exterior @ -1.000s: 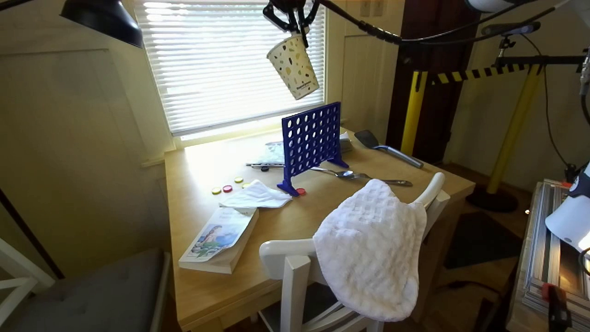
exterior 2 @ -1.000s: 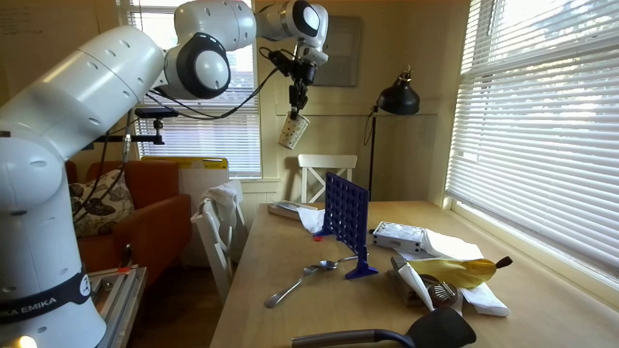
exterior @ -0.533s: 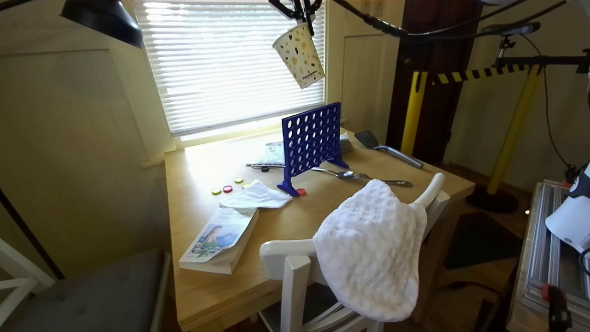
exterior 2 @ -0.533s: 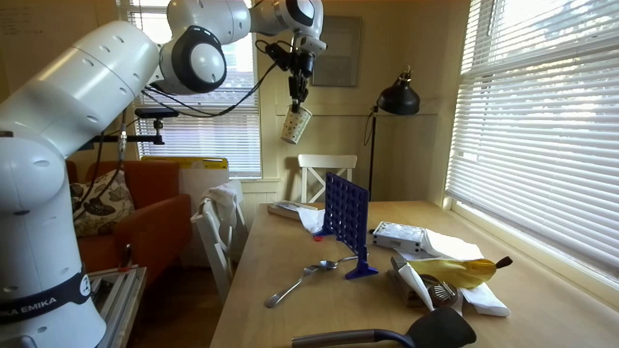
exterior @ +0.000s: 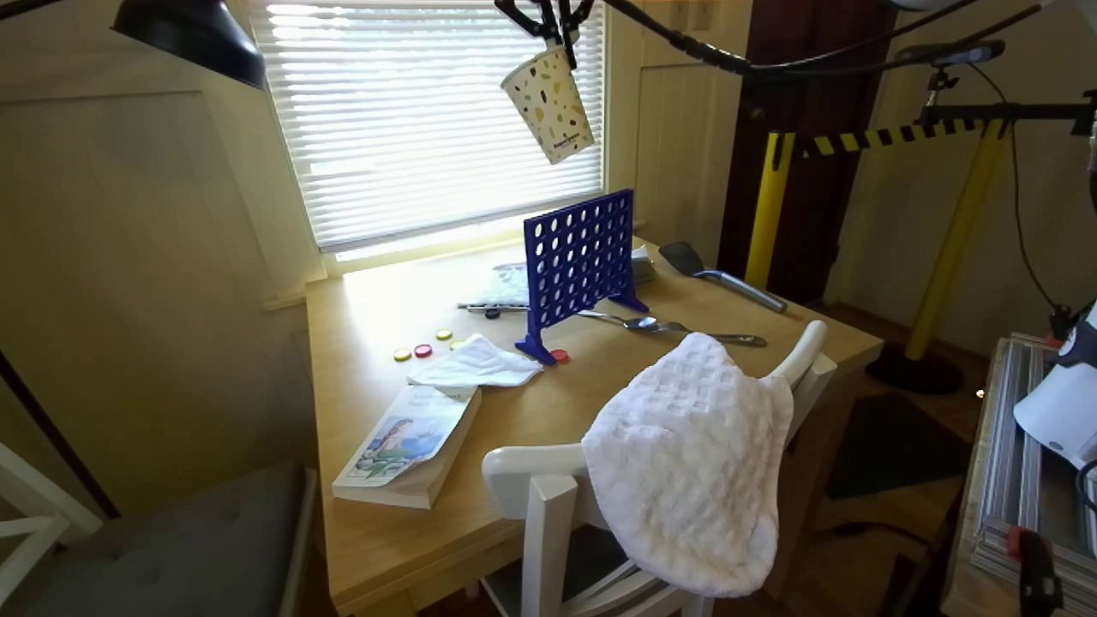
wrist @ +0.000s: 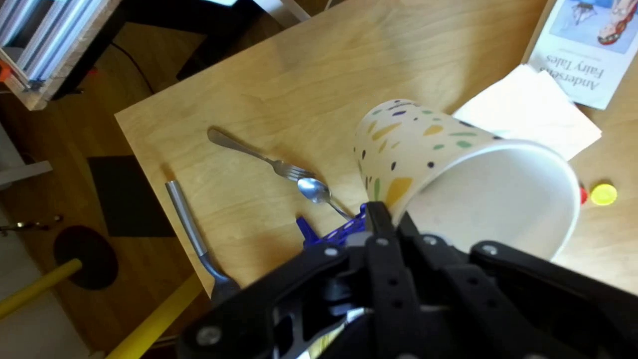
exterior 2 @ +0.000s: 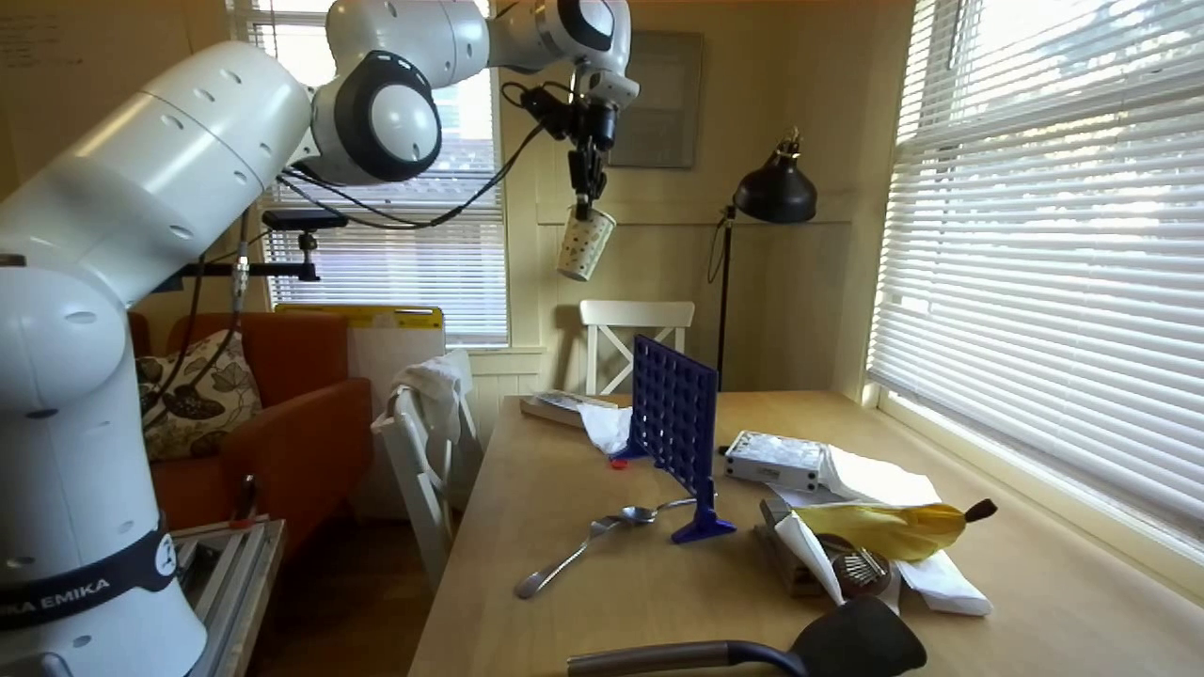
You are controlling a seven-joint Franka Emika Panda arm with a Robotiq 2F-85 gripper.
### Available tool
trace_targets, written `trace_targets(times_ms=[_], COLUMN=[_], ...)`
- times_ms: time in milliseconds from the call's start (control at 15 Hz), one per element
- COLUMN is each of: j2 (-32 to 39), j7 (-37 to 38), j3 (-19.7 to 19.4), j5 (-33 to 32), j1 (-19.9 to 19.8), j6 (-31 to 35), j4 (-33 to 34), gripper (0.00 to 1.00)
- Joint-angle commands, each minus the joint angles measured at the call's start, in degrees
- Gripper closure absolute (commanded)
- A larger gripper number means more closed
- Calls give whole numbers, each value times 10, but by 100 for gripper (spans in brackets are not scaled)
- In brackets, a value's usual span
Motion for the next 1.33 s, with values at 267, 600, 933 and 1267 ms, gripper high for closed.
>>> trace_targets(times_ms=[267, 600, 933, 1267], j2=[-25, -39, -59, -58], j7=[14, 102, 225, 218], j3=[-38, -41, -40, -36], j5=[-52, -32, -20, -31], j1=[-24, -66, -100, -107], j6=[23, 21, 23, 26], j4=[0, 1, 1, 0], gripper=[99, 99, 99, 96])
